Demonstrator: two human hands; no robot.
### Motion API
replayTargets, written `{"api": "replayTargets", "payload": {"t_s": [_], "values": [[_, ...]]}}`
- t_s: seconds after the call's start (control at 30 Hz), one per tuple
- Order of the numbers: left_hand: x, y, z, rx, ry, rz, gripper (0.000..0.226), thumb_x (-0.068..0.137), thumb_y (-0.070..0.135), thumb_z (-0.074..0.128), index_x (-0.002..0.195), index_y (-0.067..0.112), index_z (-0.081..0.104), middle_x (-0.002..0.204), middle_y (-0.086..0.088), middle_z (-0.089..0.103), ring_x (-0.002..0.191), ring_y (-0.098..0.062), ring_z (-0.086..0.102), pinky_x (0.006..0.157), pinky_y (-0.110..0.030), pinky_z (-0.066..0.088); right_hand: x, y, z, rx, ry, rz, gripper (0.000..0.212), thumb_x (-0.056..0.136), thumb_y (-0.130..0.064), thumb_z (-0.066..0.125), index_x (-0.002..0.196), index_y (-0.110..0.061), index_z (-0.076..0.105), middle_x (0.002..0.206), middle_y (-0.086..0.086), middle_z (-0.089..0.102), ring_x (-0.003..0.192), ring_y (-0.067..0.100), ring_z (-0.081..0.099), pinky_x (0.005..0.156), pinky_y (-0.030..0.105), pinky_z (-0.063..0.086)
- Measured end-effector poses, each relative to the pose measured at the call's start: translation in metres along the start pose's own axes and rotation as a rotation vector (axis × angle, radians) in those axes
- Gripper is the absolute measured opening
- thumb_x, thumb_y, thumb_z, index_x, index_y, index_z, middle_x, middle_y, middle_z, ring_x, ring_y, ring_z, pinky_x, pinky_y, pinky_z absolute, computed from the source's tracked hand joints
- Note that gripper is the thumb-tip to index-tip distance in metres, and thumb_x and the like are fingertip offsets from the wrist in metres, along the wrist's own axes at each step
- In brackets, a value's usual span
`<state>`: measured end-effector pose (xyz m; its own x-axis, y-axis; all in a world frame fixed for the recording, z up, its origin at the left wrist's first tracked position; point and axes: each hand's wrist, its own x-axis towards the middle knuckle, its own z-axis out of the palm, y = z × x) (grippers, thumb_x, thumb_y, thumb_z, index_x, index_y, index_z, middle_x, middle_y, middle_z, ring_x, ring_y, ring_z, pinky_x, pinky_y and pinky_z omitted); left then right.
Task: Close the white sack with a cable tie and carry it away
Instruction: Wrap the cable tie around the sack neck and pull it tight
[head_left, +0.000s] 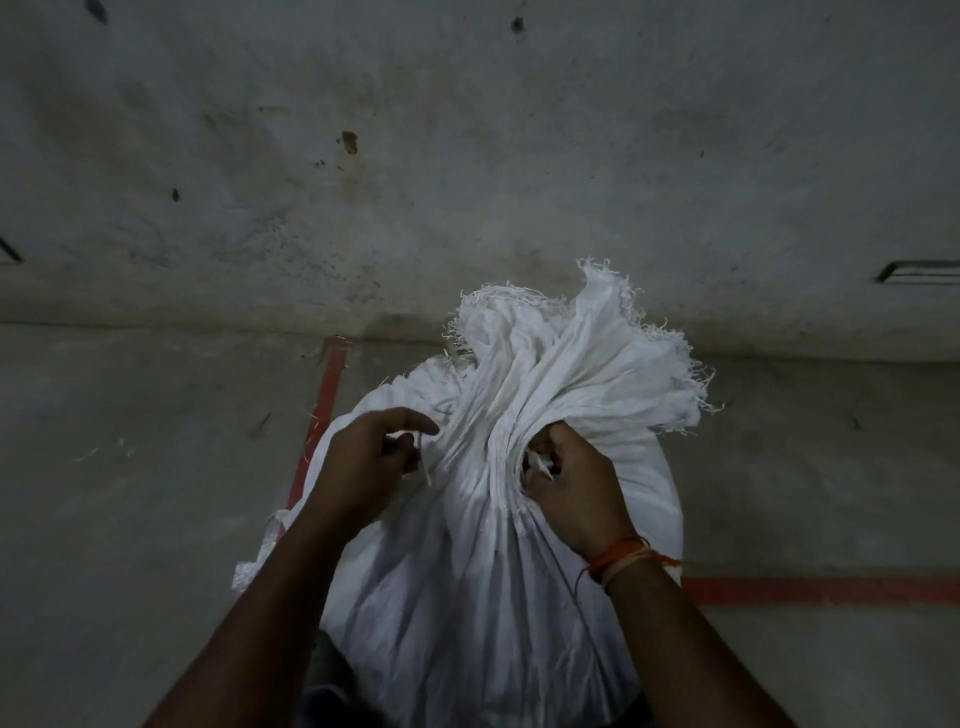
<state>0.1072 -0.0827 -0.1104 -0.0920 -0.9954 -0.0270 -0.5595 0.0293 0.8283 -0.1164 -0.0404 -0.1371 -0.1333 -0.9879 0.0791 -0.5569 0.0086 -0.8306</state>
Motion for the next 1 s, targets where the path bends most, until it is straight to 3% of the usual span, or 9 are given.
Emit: {"api": "replayTargets", "payload": {"t_s": [0.07, 0.2, 0.37, 0.5, 0.57, 0.7, 0.87, 0.93, 1.0], "values": [[-0.003, 0.003, -0.002, -0.039, -0.092, -0.01, 0.036, 0.096, -0.003, 0.052, 0.094, 0.024, 0.076, 0.093, 0.003, 0.074, 0.073, -0.014, 0.073, 0.079, -0.037, 0.062, 0.0, -0.002, -0.001, -0.009, -0.002, -0.007, 0.028, 0.08, 0.005, 0.064, 0.094, -0.019, 0.062, 0.079, -0.016, 0.06, 0.077, -0.014, 0.057, 0.069, -0.003, 0.038], [-0.01, 0.011, -0.003, 0.107, -0.265, 0.147, 0.033, 0.087, 0.003, 0.07, 0.109, 0.028, 0.073, 0.095, 0.013, 0.071, 0.079, -0.001, 0.071, 0.079, -0.02, 0.058, -0.001, -0.007, -0.002, -0.015, -0.006, -0.015, 0.026, 0.08, 0.002, 0.066, 0.095, -0.019, 0.064, 0.08, -0.018, 0.061, 0.078, -0.017, 0.057, 0.069, -0.003, 0.038], [-0.013, 0.023, 0.014, 0.192, -0.294, 0.321, 0.031, 0.075, 0.019, 0.084, 0.103, 0.028, 0.073, 0.081, 0.014, 0.066, 0.076, 0.0, 0.066, 0.073, -0.017, 0.055, -0.002, -0.011, -0.004, -0.053, 0.002, -0.055, 0.025, 0.077, -0.003, 0.07, 0.075, -0.021, 0.053, 0.066, -0.01, 0.055, 0.067, -0.007, 0.055, 0.061, 0.003, 0.039], [-0.008, 0.027, 0.033, 0.226, -0.189, 0.335, 0.025, 0.068, 0.034, 0.087, 0.087, 0.03, 0.07, 0.075, 0.013, 0.06, 0.068, 0.001, 0.057, 0.066, -0.022, 0.048, -0.001, -0.009, -0.006, -0.005, -0.046, -0.043, 0.026, 0.076, -0.007, 0.072, 0.075, -0.026, 0.054, 0.072, -0.008, 0.061, 0.068, -0.001, 0.057, 0.063, 0.008, 0.041], [-0.007, 0.027, 0.039, 0.29, -0.089, 0.363, 0.026, 0.069, 0.042, 0.084, 0.084, 0.032, 0.065, 0.079, 0.01, 0.059, 0.07, -0.001, 0.054, 0.066, -0.023, 0.048, -0.001, -0.008, -0.009, 0.04, -0.066, -0.041, 0.031, 0.077, -0.006, 0.072, 0.08, -0.032, 0.056, 0.077, -0.011, 0.064, 0.074, 0.0, 0.061, 0.068, 0.01, 0.043], [-0.009, 0.029, 0.045, 0.395, 0.047, 0.425, 0.028, 0.072, 0.043, 0.081, 0.089, 0.03, 0.063, 0.084, 0.006, 0.056, 0.08, -0.013, 0.052, 0.068, -0.029, 0.048, 0.001, -0.008, -0.015, 0.099, -0.087, -0.01, 0.023, 0.078, -0.006, 0.072, 0.089, -0.025, 0.065, 0.087, -0.009, 0.07, 0.084, 0.005, 0.067, 0.075, 0.017, 0.049], [-0.012, 0.031, 0.047, 0.457, 0.27, 0.49, 0.028, 0.069, 0.047, 0.081, 0.083, 0.029, 0.064, 0.095, 0.005, 0.051, 0.093, -0.017, 0.044, 0.078, -0.026, 0.037, 0.0, -0.01, -0.019, 0.144, -0.089, 0.005, 0.025, 0.077, -0.005, 0.073, 0.08, -0.027, 0.063, 0.081, -0.006, 0.069, 0.081, 0.011, 0.067, 0.073, 0.024, 0.051], [-0.012, 0.033, 0.044, 0.47, 0.255, 0.541, 0.029, 0.071, 0.053, 0.077, 0.083, 0.031, 0.063, 0.112, 0.003, 0.052, 0.109, -0.019, 0.045, 0.088, -0.032, 0.036, 0.0, -0.011, -0.021, 0.142, -0.083, -0.028, 0.02, 0.078, -0.002, 0.07, 0.078, -0.021, 0.063, 0.077, -0.003, 0.068, 0.077, 0.014, 0.067, 0.069, 0.025, 0.05], [-0.009, 0.034, 0.039, 0.471, 0.106, 0.618, 0.027, 0.076, 0.052, 0.075, 0.084, 0.03, 0.06, 0.112, 0.009, 0.057, 0.112, -0.015, 0.049, 0.088, -0.035, 0.04, 0.001, -0.011, -0.021, 0.152, -0.075, -0.021, 0.02, 0.08, 0.0, 0.066, 0.075, -0.019, 0.063, 0.073, -0.002, 0.067, 0.073, 0.015, 0.065, 0.066, 0.027, 0.05]]}}
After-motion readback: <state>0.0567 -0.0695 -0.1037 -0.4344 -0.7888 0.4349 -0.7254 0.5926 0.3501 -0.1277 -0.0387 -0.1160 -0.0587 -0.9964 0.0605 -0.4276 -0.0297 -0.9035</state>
